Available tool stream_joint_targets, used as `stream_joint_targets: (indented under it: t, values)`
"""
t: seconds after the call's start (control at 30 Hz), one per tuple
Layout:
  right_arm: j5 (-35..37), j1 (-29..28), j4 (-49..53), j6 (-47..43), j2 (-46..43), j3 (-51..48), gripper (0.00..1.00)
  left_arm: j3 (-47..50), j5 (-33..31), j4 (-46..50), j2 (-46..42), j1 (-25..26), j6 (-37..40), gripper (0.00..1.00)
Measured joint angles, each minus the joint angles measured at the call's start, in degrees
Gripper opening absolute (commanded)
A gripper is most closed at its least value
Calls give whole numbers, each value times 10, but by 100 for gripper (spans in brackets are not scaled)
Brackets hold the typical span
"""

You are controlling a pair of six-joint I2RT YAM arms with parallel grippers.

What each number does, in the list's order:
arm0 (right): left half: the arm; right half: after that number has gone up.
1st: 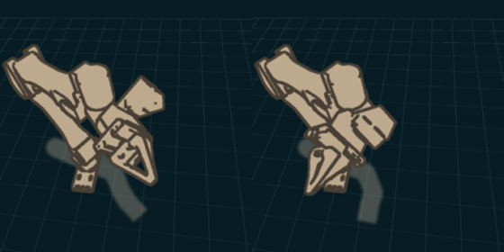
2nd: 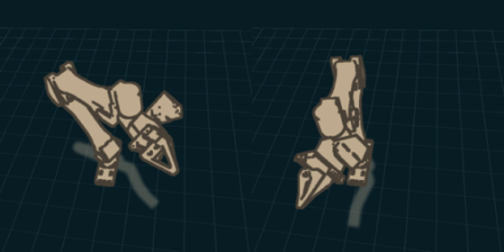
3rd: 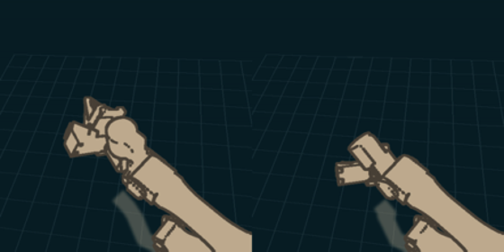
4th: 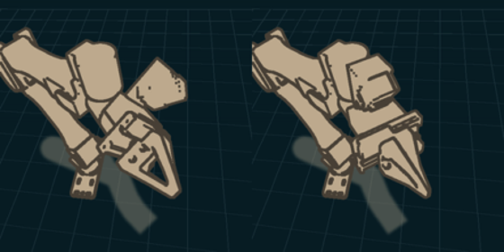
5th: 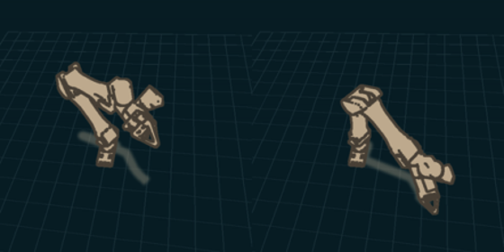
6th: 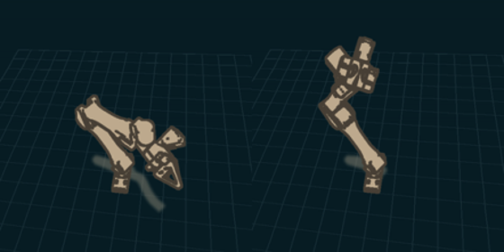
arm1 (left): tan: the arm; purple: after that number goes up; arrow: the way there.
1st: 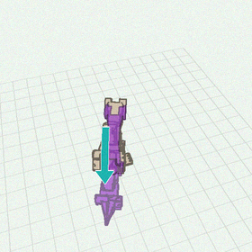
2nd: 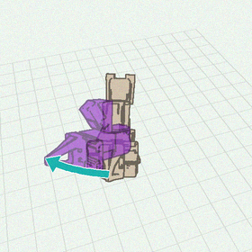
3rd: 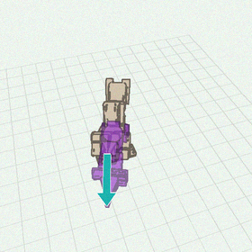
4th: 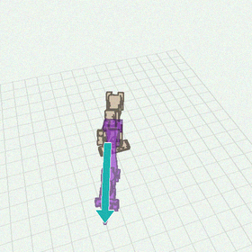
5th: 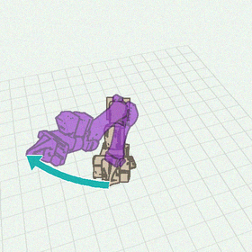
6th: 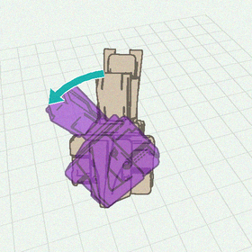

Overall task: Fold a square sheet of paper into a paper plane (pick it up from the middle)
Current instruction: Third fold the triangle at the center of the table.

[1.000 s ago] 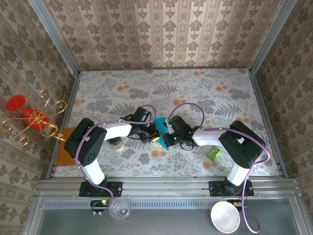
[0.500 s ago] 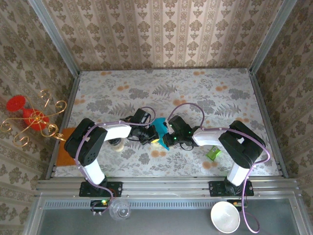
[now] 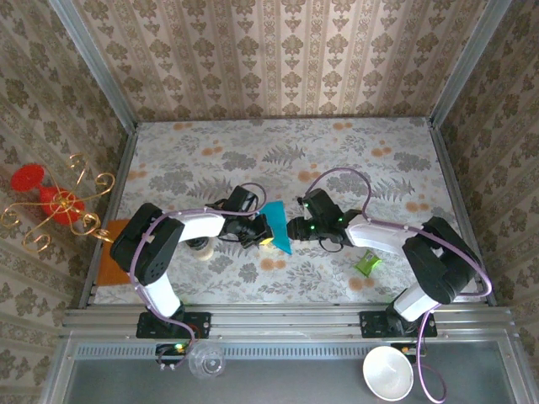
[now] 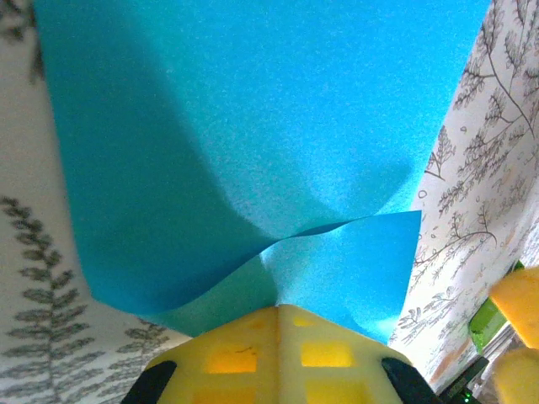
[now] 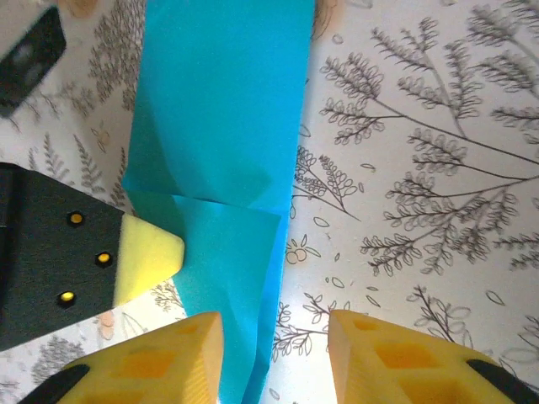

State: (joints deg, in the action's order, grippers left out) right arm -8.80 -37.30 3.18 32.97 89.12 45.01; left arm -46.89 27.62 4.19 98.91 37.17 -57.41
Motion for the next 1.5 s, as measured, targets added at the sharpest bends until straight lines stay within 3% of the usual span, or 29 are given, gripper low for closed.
stream_joint_targets:
  t: [0.2,0.4,0.8,1.5]
  values:
    - [-47,0,3,8,-6,0,19,0,4,0,2,-5,4,6]
    - [-110,0,-6,9,35,5,12,-1,9,0,4,-7,7,6]
    - [-174,-9,-18,2,116,54,11,-1,16,-1,5,-9,17,8]
    - [-185,-8,-17,-4,148,59,11,-12,24,5,5,-9,28,11]
